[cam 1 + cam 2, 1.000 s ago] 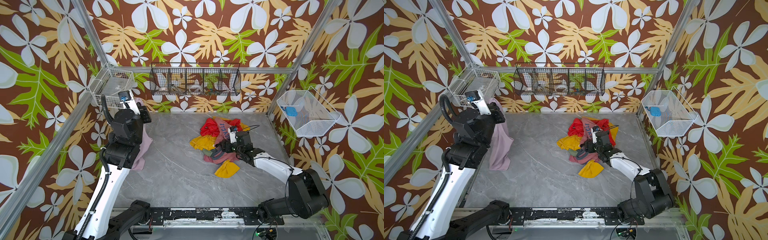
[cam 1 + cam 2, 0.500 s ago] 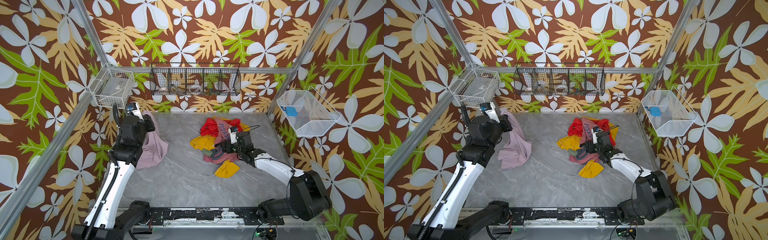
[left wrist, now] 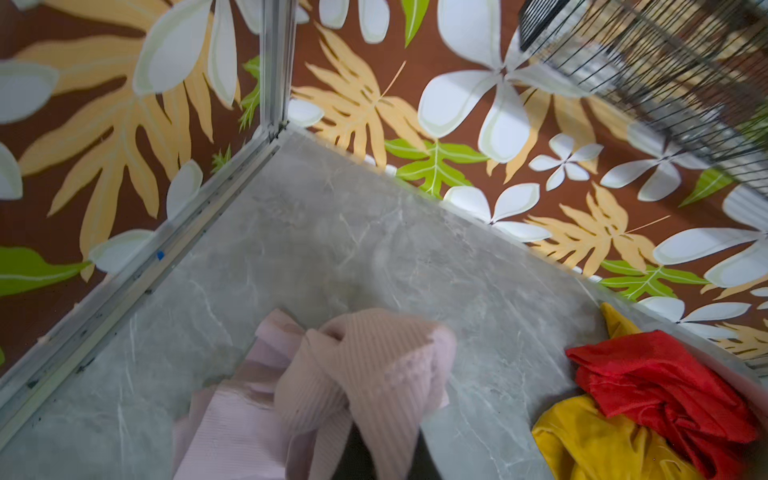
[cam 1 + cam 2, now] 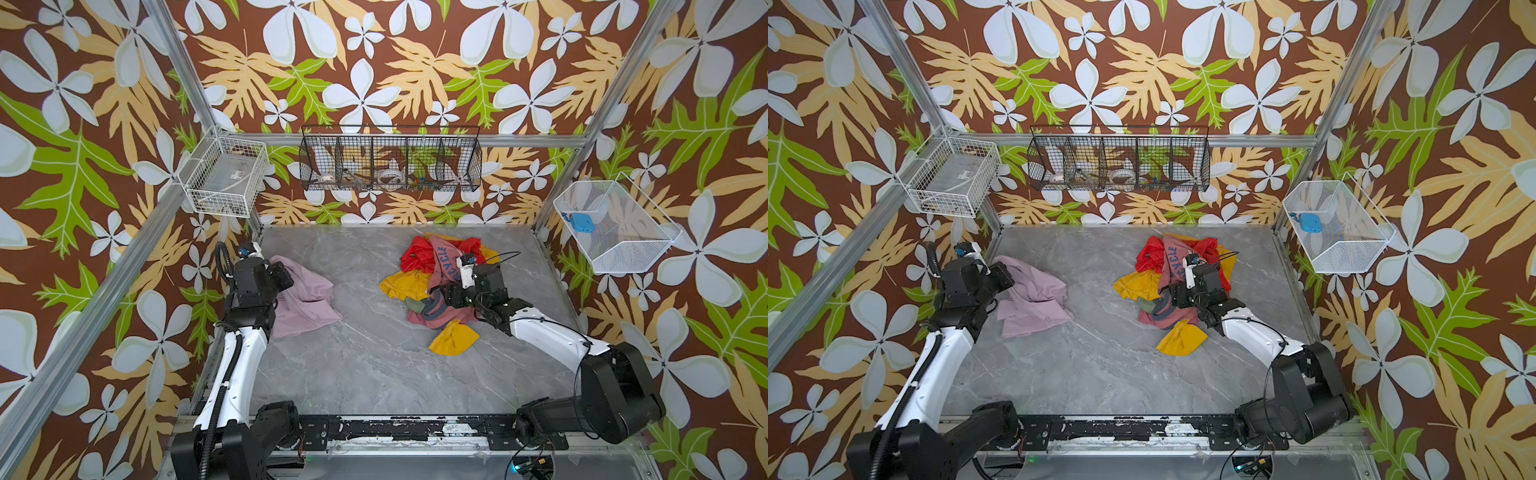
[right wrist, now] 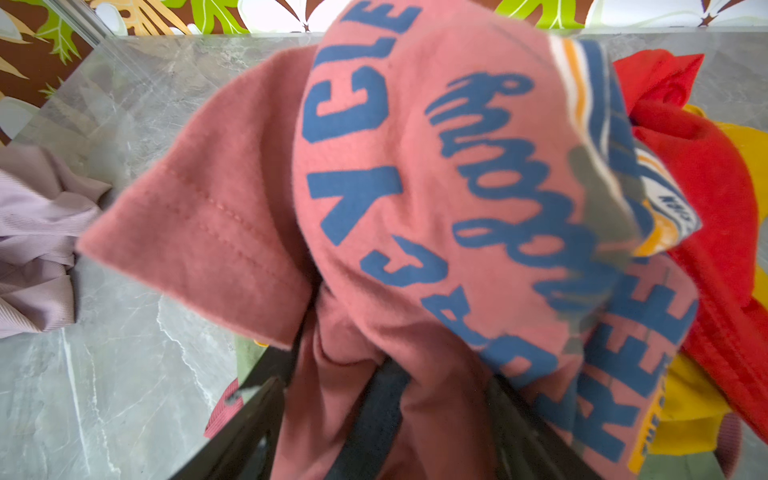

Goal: Pick out a specific cloth from the pile
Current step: 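Lower the pink shirt onto the table beside the pile and open the left gripper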

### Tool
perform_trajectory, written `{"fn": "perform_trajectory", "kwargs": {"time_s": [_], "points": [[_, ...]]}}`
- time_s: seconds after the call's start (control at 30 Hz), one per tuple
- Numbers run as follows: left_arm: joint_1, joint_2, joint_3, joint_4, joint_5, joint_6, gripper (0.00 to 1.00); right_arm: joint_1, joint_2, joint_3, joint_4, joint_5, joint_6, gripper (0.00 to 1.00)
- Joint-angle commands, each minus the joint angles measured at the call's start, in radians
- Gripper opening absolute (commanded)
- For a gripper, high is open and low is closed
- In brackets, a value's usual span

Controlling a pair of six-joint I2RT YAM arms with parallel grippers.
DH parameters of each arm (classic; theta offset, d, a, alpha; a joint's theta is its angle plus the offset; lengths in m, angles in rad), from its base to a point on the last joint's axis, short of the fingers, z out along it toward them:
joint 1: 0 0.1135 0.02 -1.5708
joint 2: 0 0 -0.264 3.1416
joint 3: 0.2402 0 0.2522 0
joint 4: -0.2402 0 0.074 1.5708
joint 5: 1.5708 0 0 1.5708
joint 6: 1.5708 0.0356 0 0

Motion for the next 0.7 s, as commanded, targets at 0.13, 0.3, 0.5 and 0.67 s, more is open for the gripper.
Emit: {"fn": "perform_trajectory", "kwargs": {"time_s": [0.13, 0.3, 0.5, 0.67], "points": [[0.013, 0.071, -0.025, -0.048, -0.153, -0.03, 0.0, -0.002, -0.019, 0.001, -0.009, -0.011, -0.005, 0.77], [0.013, 0.081, -0.12, -0.064, -0.174, -0.103, 0.0, -0.002, -0.016, -0.003, 0.002, -0.021, 0.002, 0.77], [0.012, 0.137, -0.148, -0.09, -0.174, -0.137, 0.0, -0.001, -0.002, 0.001, 0.002, -0.028, -0.012, 0.77], [0.011, 0.172, -0.176, -0.076, -0.171, -0.16, 0.04, -0.001, 0.002, -0.006, 0.004, -0.027, -0.023, 0.77]]}}
